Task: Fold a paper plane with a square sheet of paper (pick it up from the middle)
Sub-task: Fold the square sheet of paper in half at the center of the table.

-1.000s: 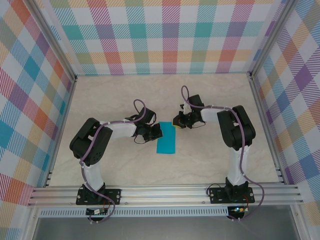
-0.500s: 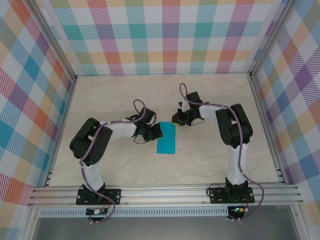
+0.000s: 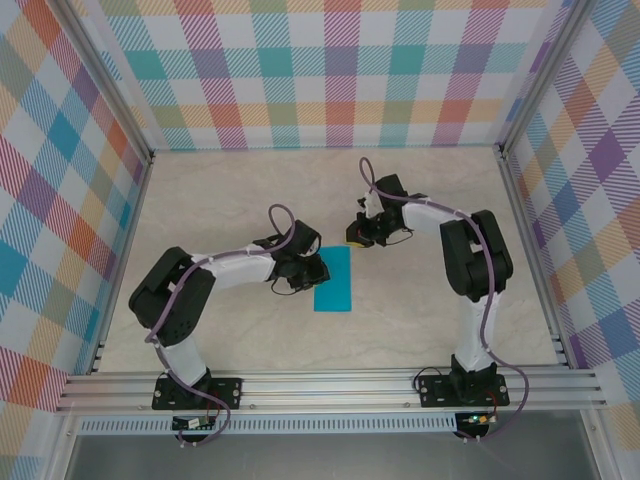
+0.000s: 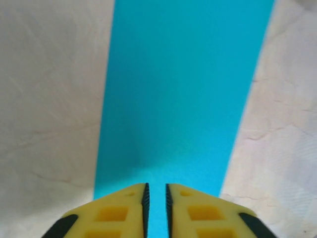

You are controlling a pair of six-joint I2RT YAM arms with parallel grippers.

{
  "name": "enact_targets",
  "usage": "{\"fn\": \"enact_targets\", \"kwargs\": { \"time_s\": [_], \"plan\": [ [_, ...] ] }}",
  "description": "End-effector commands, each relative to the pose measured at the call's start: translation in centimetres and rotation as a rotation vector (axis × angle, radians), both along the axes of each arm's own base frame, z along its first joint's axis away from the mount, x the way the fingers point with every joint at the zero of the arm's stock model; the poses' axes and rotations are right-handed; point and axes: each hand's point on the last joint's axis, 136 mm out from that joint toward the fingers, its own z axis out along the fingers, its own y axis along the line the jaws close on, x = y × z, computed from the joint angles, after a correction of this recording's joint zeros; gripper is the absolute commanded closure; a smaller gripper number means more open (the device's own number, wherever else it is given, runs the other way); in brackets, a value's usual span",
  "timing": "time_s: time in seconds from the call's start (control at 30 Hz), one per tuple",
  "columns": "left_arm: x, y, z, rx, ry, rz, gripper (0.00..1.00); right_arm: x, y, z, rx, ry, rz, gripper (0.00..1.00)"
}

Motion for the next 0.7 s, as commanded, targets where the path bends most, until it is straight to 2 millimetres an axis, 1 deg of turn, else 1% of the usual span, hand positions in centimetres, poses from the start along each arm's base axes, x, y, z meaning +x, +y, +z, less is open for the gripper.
{"fn": "enact_targets", "kwargs": {
  "time_s": [0.0, 0.1, 0.17, 0.27, 0.33, 0.4, 0.53, 0.67],
  "plan": [
    [-0.1, 0.9, 1.4, 0.006, -0.038, 0.069, 0.73, -3.0, -0.8, 2.5, 0.019, -0.009, 0.030, 0.91],
    [-0.3, 1.7, 1.4, 0.010, -0.058, 0.089, 0.64, -5.3, -1.2, 2.2, 0.021, 0.030, 0.036, 0.87],
    [-0.4, 2.1, 1.6, 0.003, -0.080, 0.102, 0.56, -6.6, -1.1, 1.6, 0.021, 0.060, 0.037, 0.83],
    [-0.3, 2.5, 1.5, -0.035, -0.086, 0.125, 0.52, -8.3, -0.3, 0.9, 0.045, 0.110, 0.048, 0.77],
    [-0.1, 2.5, 1.4, -0.060, -0.083, 0.123, 0.49, -9.2, 0.5, 0.8, 0.061, 0.122, 0.066, 0.72],
    [0.3, 2.3, 1.2, -0.087, -0.071, 0.109, 0.47, -9.5, 0.8, 0.6, 0.065, 0.133, 0.068, 0.67],
    [1.6, 2.2, 0.8, -0.141, -0.050, 0.113, 0.46, -9.6, 1.0, -0.2, 0.066, 0.153, 0.048, 0.65],
    [2.5, 1.9, 0.3, -0.159, -0.035, 0.105, 0.45, -9.7, 1.3, -0.3, 0.083, 0.172, 0.056, 0.64]
  ]
}}
